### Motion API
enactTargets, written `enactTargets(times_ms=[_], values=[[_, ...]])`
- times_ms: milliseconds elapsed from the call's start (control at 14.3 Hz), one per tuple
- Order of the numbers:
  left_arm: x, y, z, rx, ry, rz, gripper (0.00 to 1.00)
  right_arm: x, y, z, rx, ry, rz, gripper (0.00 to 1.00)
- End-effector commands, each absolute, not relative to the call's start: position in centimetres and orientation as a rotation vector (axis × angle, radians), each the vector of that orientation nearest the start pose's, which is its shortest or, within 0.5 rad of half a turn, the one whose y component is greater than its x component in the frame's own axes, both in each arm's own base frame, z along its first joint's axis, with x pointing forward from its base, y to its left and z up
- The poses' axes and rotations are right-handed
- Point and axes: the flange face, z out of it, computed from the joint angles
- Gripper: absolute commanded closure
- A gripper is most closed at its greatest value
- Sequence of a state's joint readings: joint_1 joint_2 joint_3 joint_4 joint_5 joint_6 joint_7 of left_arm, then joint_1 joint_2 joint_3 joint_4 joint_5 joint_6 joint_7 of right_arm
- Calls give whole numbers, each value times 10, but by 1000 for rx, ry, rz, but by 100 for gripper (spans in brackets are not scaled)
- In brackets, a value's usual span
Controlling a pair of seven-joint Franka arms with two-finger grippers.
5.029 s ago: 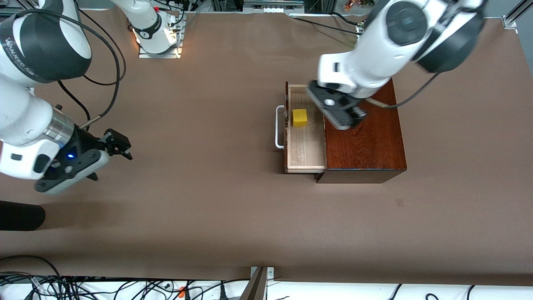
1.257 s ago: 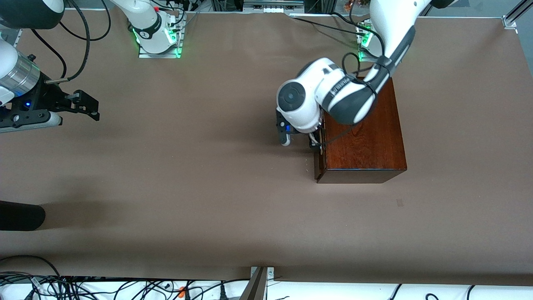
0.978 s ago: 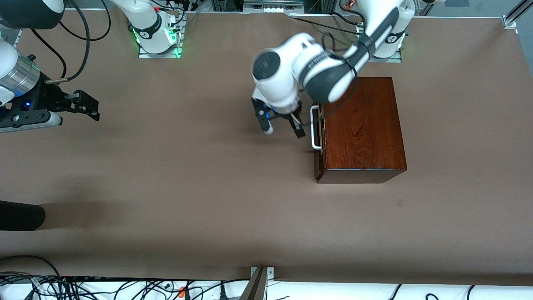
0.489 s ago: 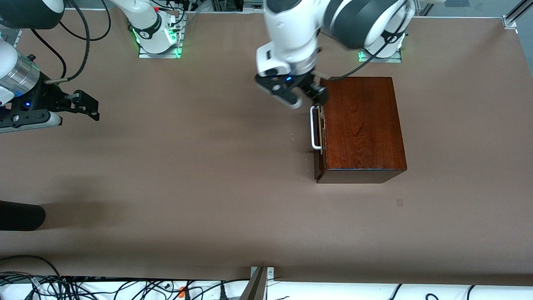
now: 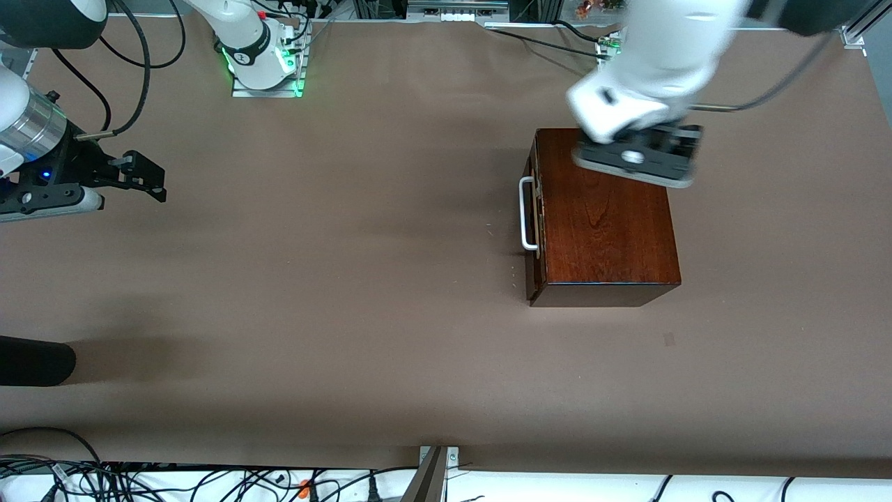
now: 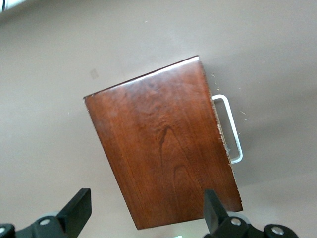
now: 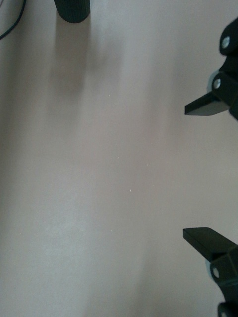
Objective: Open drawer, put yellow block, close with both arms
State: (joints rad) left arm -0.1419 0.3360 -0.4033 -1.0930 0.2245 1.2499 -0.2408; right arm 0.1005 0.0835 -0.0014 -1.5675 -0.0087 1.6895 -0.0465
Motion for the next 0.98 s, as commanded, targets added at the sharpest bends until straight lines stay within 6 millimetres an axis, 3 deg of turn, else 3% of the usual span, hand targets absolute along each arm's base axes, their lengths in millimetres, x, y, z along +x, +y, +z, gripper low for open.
enactTargets(times_ms=[0,210,629,908], values=[[558,-201,634,-3011,157,228,0,589,58,593,-3153,-226,-66,0],[552,-152,622,-3053,1,203,0,589,58,594,-3153,-226,-69,0],[527,-78,599,-3136,-207,159,0,589,58,594,-3153,-226,-69,0],[531,-54,601,-3170,16,136,0,589,58,593,-3153,-226,-67,0]])
